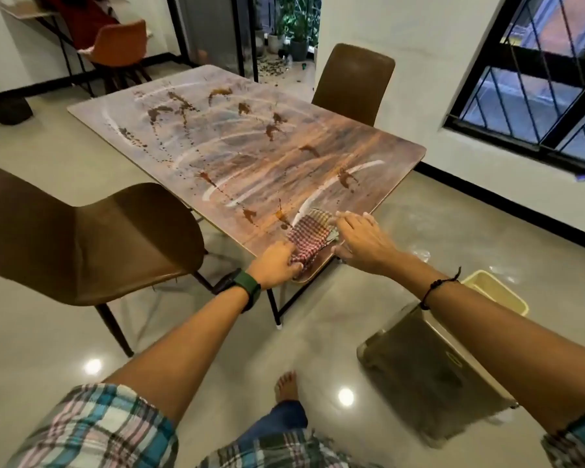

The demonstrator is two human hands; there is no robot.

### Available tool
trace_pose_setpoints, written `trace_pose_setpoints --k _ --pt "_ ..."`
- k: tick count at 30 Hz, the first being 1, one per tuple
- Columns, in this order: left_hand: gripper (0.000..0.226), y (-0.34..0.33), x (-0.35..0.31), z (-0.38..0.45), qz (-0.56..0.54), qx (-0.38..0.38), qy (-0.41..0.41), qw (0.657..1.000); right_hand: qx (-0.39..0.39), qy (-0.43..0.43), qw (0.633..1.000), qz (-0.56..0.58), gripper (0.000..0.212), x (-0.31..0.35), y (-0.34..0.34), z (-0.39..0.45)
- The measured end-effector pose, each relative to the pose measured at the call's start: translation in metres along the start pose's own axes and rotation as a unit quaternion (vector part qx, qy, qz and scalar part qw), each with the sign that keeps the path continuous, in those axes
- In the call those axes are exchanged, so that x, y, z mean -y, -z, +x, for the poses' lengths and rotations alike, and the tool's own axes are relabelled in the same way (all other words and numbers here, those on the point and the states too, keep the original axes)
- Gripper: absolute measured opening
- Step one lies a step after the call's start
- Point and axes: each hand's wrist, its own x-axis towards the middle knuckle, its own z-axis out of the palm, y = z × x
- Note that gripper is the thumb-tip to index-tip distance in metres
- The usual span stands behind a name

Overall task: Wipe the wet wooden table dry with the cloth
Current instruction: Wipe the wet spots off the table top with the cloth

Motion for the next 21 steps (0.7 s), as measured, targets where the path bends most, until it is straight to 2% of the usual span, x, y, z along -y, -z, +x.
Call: trace_pose_setpoints --k 5,10,13,16,17,19,21 --pt "0.037 -0.031 0.012 0.033 0.071 0.038 0.018 0.997 0.051 0.003 0.999 0.003 0.053 -0.017 -0.019 0.033" --pt "0.028 -0.042 0.027 0.055 0.106 -0.018 0.041 0.993 0.095 0.022 0.995 0.006 0.053 -0.028 -0.049 0.066" --pt "0.016 -0.032 0.028 0.066 -0.023 -0.051 0.077 0.995 0.127 0.051 0.991 -0.010 0.052 -0.034 -0.063 0.082" --pt "0.008 -0.013 0.026 0.075 -0.179 -0.072 0.144 0.971 0.121 0.088 0.989 -0.013 0.044 -0.044 -0.070 0.096" --pt "0.006 -0.006 0.025 0.078 -0.208 -0.074 0.154 0.963 0.104 0.102 0.989 0.004 0.041 -0.048 -0.069 0.101" --pt "0.015 0.015 0.022 0.085 -0.243 -0.086 0.164 0.952 0.069 0.133 0.987 0.062 0.036 -0.056 -0.063 0.117" --pt "0.016 0.035 0.016 0.092 -0.260 -0.107 0.174 0.944 0.063 0.159 0.977 0.124 0.025 -0.063 -0.050 0.134"
